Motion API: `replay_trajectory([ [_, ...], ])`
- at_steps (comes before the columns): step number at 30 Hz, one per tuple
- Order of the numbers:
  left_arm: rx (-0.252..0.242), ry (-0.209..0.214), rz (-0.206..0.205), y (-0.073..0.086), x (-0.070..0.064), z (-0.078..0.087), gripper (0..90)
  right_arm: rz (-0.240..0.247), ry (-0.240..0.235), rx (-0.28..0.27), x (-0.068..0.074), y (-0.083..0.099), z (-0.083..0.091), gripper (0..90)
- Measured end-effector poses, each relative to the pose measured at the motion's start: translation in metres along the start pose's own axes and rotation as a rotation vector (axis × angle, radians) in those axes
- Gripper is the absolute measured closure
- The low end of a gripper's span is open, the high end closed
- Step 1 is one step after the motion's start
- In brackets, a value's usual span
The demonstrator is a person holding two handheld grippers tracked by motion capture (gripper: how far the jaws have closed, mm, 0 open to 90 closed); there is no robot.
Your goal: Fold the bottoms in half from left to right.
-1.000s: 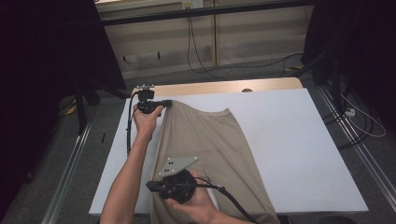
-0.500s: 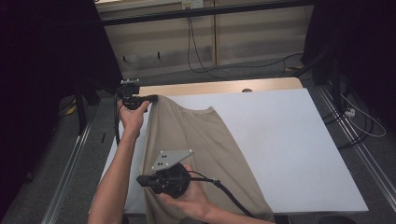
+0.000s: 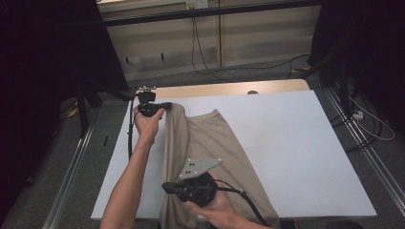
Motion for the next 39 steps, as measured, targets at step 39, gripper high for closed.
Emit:
replay_trajectory([
  [39, 0.107, -0.013, -0.107, 0.01, -0.087, -0.101, 85.4, -0.128, 0.268, 0.053, -0.053, 0.088, 0.128, 90.0],
])
Point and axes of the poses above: each handheld gripper's, and its own axes: z roughly backward along the jaws, y roughly out of its underside, x roughly to its left, the point moved 2 cm from there along -z, roughly forward along the jaws, and after that the axes turned 6 degrees about z, right-handed, at the moved point
